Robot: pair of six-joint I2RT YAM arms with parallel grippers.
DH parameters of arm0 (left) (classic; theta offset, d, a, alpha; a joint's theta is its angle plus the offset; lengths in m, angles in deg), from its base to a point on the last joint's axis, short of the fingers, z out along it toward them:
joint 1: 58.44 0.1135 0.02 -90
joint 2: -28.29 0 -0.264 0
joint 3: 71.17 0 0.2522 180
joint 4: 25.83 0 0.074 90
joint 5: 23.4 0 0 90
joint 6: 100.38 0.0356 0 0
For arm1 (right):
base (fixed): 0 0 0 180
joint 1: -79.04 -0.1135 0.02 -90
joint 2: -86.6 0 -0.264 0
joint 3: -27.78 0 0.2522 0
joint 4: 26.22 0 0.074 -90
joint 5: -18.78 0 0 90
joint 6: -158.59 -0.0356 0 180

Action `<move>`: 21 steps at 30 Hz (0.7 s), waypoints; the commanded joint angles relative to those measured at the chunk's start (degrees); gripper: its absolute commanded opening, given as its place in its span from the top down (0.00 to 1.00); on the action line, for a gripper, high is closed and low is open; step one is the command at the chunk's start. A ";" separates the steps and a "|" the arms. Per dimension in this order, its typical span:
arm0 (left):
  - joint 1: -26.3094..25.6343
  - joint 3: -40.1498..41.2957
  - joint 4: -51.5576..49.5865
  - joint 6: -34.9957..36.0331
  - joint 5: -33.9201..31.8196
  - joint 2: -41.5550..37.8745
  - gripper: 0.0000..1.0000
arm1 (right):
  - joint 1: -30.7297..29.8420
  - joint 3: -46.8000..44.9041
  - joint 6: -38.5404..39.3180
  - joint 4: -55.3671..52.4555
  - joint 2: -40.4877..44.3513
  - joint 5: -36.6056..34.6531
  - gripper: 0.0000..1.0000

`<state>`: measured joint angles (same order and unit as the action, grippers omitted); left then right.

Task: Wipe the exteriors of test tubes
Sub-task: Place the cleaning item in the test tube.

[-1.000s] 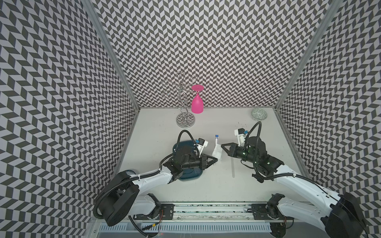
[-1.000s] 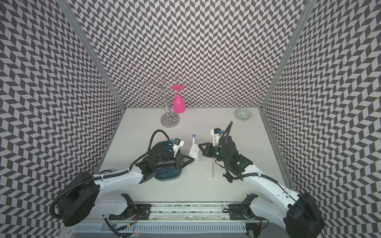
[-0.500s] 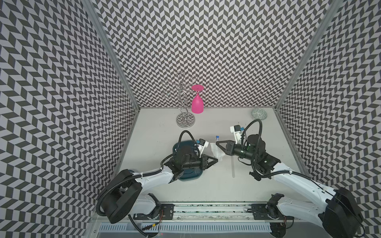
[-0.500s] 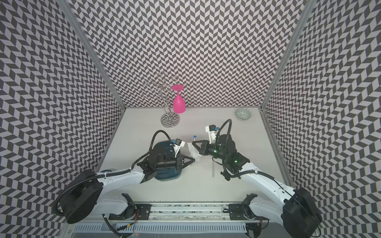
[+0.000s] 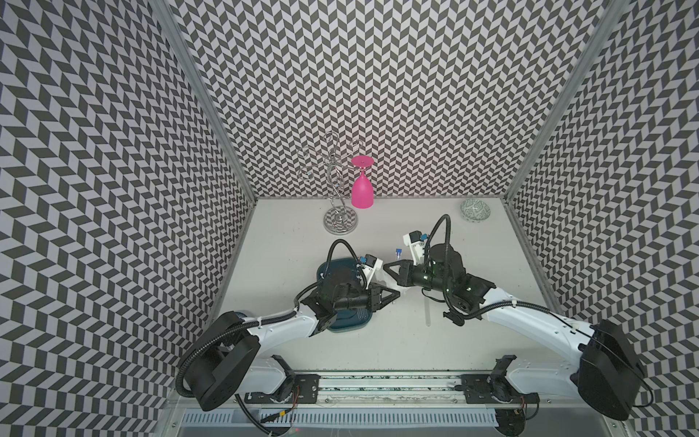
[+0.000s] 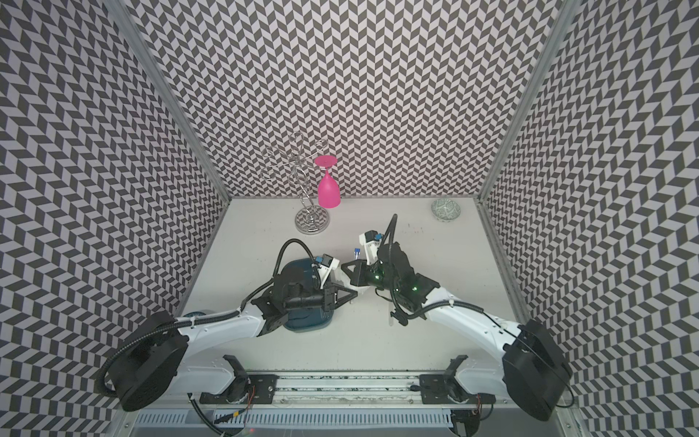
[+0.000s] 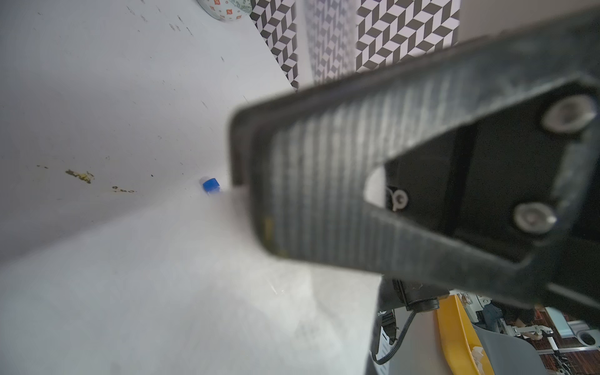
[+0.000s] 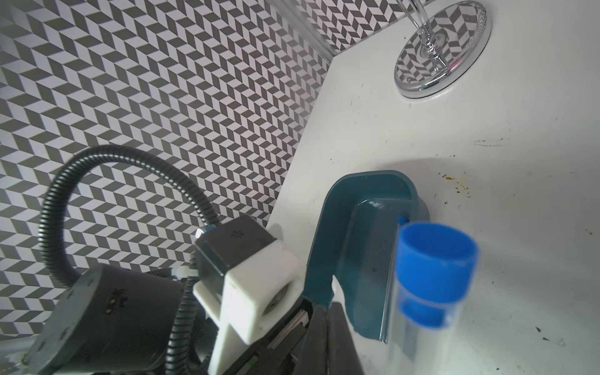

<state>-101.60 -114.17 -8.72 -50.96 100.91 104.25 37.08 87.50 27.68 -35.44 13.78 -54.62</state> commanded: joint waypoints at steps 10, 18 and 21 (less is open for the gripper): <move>-0.12 1.45 3.22 -1.52 -0.55 -1.00 0.87 | -0.41 3.50 2.05 -2.11 1.86 -1.54 0.71; 0.14 1.89 3.59 -1.94 -0.65 -0.95 0.87 | -0.41 7.01 2.79 -4.89 4.68 -1.81 0.67; 0.14 1.83 3.69 -1.87 -0.60 -0.82 0.87 | -0.41 7.65 3.19 -6.48 6.55 -2.63 0.65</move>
<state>-101.55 -112.79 -7.26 -52.49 100.49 104.12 36.82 93.29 29.91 -41.96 17.60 -55.70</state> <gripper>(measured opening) 0.144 0.343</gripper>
